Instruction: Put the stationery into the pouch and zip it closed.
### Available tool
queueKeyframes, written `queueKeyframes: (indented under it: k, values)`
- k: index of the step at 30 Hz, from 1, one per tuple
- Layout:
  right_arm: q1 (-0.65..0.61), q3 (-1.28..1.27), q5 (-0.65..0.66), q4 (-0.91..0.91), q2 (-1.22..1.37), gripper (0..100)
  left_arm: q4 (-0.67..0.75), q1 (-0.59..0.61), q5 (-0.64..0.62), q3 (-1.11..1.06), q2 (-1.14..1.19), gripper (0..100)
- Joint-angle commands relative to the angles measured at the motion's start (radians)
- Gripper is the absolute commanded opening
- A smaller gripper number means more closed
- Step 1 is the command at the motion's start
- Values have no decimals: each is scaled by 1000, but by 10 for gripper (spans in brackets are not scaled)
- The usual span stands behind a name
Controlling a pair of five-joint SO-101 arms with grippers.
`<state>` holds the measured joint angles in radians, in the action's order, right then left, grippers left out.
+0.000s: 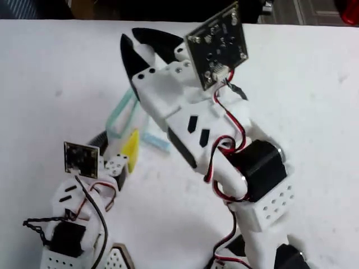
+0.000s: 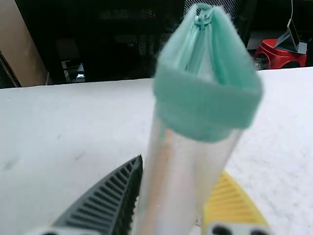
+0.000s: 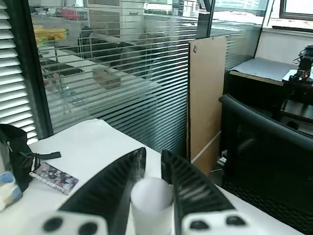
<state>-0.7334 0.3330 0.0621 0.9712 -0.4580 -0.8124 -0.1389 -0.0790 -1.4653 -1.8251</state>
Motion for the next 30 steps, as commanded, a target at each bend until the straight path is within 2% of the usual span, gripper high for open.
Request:
queueKeyframes:
  k: [1, 13, 17, 22, 30]
  values:
    - [-33, 44, 14, -7, 27, 17, 18, -18, 9, 0, -4, 199]
    - [-58, 5, 14, 62, 127, 17, 20, -10, 9, 2, -4, 200]
    - [-59, -54, 8, 53, 134, 17, 20, -10, 8, 2, -4, 227]
    - [-67, -69, -37, -64, 119, 17, 20, -10, 9, -2, -4, 234]
    - [-68, -29, -43, -27, 148, 17, 20, -12, 9, -2, -4, 234]
